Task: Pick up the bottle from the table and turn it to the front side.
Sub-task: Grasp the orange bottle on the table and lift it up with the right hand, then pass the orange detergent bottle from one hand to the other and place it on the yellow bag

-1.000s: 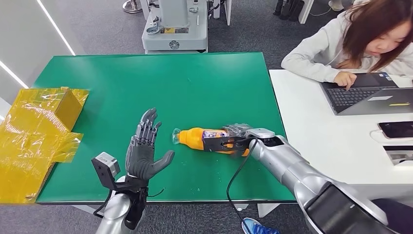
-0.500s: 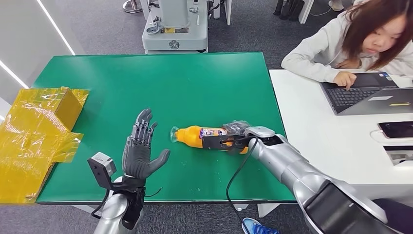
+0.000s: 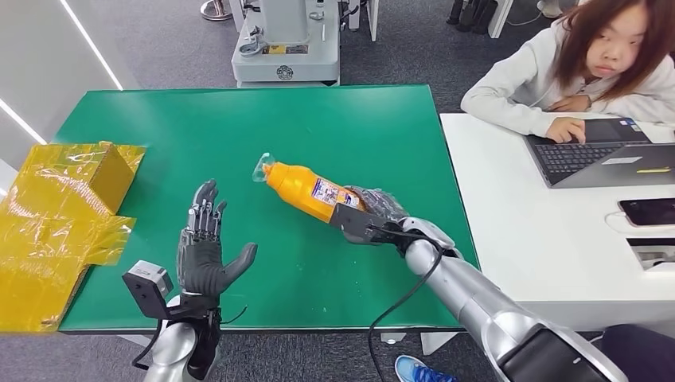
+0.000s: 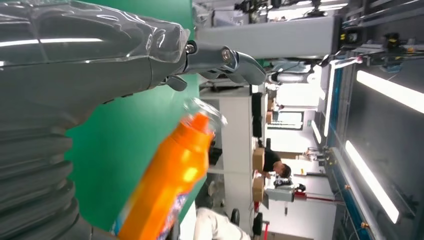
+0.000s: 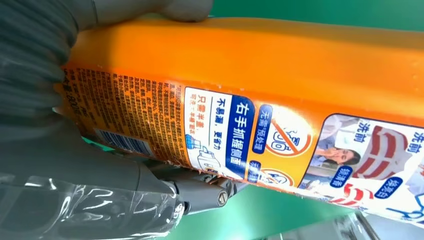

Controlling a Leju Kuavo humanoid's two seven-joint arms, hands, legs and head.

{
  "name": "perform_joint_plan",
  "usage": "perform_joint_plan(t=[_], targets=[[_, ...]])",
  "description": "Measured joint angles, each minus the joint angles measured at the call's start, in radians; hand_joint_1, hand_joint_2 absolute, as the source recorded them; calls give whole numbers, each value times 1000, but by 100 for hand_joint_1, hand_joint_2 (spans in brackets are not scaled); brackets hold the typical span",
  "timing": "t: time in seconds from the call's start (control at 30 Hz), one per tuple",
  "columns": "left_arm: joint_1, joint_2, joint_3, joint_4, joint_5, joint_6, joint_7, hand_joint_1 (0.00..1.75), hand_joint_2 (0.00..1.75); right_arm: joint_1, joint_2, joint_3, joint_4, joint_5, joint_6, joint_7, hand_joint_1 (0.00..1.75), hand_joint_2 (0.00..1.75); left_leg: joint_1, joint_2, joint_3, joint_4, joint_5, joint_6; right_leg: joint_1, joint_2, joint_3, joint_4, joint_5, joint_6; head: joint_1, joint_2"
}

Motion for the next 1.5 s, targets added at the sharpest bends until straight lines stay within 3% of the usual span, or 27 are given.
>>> perform_joint_plan(t=[0.3, 0.47, 0.6, 0.8, 1.07, 1.3, 1.5], targets=[[-22, 30, 88, -37, -71, 49, -4, 0, 175, 330, -9, -236, -372, 25, -127, -29, 175, 175, 0, -1, -1, 0, 0, 0, 0, -1, 0, 0, -1, 0, 0, 0], [-24, 32, 117, -44, -55, -57, 33, 0, 175, 501, -12, -357, -574, 68, -168, -79, 175, 175, 0, -2, -2, 0, -1, 0, 0, -2, -1, -1, -1, 0, 0, 0], [-50, 29, 119, -31, -41, -127, 55, 0, 175, 561, -11, -399, -686, 94, -162, -87, 175, 175, 0, -1, -2, 0, -1, 0, 0, -1, -1, -1, 0, 0, 0, 0], [-124, 8, 115, 14, -44, -205, 86, 0, 175, 545, 7, -380, -732, 141, -146, -75, 175, 175, 0, 0, -2, 0, 1, 0, 0, -1, -1, 0, 1, -1, 0, 0], [-225, 5, 94, 78, 20, -253, 110, 0, 175, 416, 61, -285, -684, 161, -89, -52, 175, 175, 0, 1, -1, 0, 1, -1, 0, 1, -1, 1, 1, -1, 0, 0], [-240, 9, 91, 88, 40, -262, 119, 0, 175, 360, 84, -248, -644, 158, -74, -43, 175, 175, 0, 1, -2, 0, 1, -1, 0, 0, -1, 1, 1, -1, 0, 0], [-275, 40, 83, 118, 134, -348, 166, 0, 175, 242, 137, -177, -462, 138, -45, -25, 175, 175, 0, 0, -2, 0, 1, -1, 0, 0, -1, 1, 1, -1, 0, 0]])
